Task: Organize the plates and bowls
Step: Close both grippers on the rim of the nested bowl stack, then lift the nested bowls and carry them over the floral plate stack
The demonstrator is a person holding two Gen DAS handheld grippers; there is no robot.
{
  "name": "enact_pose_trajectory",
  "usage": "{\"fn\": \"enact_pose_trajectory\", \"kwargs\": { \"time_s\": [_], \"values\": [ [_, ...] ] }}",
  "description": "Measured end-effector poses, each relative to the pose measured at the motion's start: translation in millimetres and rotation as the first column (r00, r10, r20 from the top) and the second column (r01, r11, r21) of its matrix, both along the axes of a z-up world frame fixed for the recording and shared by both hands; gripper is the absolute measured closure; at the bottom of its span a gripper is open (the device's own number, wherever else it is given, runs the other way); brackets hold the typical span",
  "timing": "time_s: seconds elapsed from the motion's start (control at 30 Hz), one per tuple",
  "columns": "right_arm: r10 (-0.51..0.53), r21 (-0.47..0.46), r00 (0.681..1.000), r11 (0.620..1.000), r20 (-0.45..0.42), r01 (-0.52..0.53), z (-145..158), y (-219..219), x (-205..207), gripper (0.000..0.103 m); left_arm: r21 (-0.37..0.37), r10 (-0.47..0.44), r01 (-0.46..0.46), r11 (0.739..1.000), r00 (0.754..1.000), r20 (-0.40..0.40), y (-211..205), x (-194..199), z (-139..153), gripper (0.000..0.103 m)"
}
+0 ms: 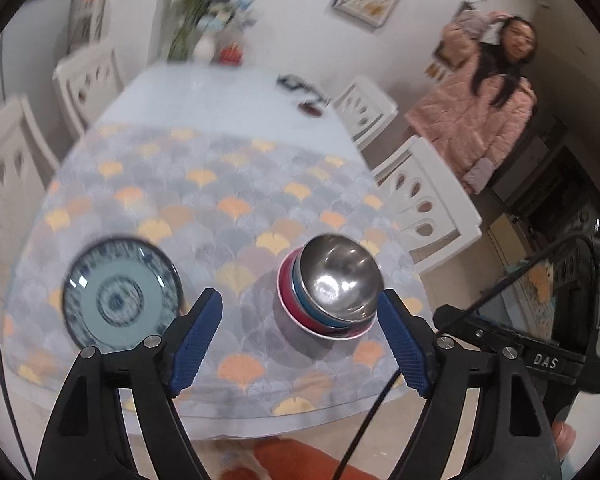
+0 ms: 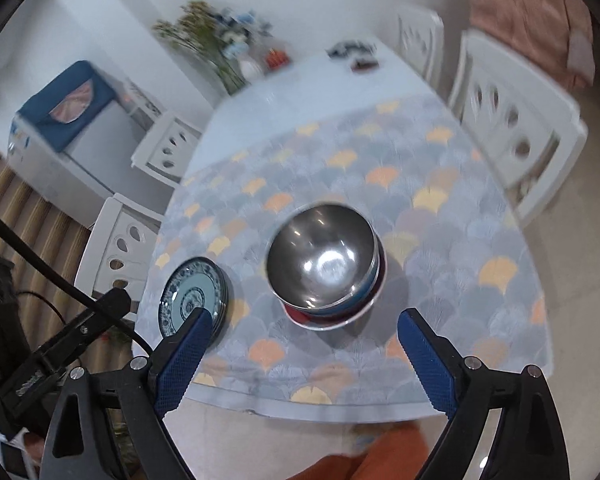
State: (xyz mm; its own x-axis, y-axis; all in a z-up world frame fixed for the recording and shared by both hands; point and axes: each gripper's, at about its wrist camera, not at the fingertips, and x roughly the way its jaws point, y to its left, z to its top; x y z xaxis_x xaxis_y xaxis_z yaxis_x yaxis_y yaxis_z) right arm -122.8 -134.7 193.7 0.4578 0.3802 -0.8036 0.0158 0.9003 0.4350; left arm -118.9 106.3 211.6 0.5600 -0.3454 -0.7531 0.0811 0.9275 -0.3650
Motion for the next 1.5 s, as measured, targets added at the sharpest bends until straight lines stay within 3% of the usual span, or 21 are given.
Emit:
{"fn": "enact_pose_trajectory", "kwargs": {
  "time_s": [0.2,0.3,0.47,0.53,0.6,0.73,0.93,1.13,1.2,1.43,1.5],
  "values": [
    [0.031,-0.004,0.997,0.999,-0.07,-0.032,-35.3,-12.7,38.1,0.011,-0.107,0.082,-0.097,0.989,0.987,-0.141,5.3,35.4,-50.6,0.026],
    [0.039,-0.04,0.995,0.998,-0.089,-0.043,-55.2,-15.6,60.3,0.011,-0.112,0.085,-0.105,0.988,0.981,-0.173,-3.8,53.0,-67.7,0.026],
    [0.065,-0.013,0.985,0.998,-0.159,-0.068,-95.6,-25.0,91.1,0.011,-0.068,0.069,-0.086,0.994,0.972,-0.223,-32.5,79.0,-99.3,0.027],
    [0.084,0.0,0.982,0.996,-0.169,-0.085,-106.7,-26.6,99.3,0.013,-0.054,0.073,-0.089,0.995,0.966,-0.25,-37.3,86.5,-112.1,0.033],
    [0.109,0.006,0.978,0.994,-0.176,-0.11,-116.9,-27.4,106.5,0.015,-0.055,0.07,-0.088,0.995,0.959,-0.274,-40.1,92.2,-123.1,0.046],
    [0.139,0.037,0.971,0.99,-0.196,-0.134,-133.3,-30.4,113.4,0.025,-0.085,0.071,-0.102,0.991,0.947,-0.312,-39.0,97.4,-140.5,0.055],
    [0.164,0.099,0.955,0.985,-0.247,-0.143,-158.3,-37.8,125.0,0.031,-0.14,0.074,-0.133,0.981,0.93,-0.36,-35.2,101.6,-157.2,0.058],
    [0.21,0.235,0.939,0.961,-0.271,-0.147,-179.5,-41.0,128.6,0.041,-0.204,0.079,-0.171,0.964,0.916,-0.394,-32.6,101.0,-167.9,0.058],
    [0.231,0.269,0.94,0.95,-0.253,-0.161,-180.5,-38.8,127.0,0.045,-0.217,0.069,-0.163,0.963,0.919,-0.388,-35.0,100.5,-167.7,0.066],
    [0.241,0.226,0.945,0.955,-0.22,-0.191,-173.3,-34.4,120.7,0.044,-0.105,0.074,-0.114,0.988,0.942,-0.327,-51.1,94.6,-151.2,0.067],
    [0.225,0.223,0.948,0.959,-0.224,-0.175,-168.6,-36.3,118.9,0.044,-0.11,0.077,-0.118,0.987,0.945,-0.318,-49.4,93.4,-145.5,0.067]
  ]
}}
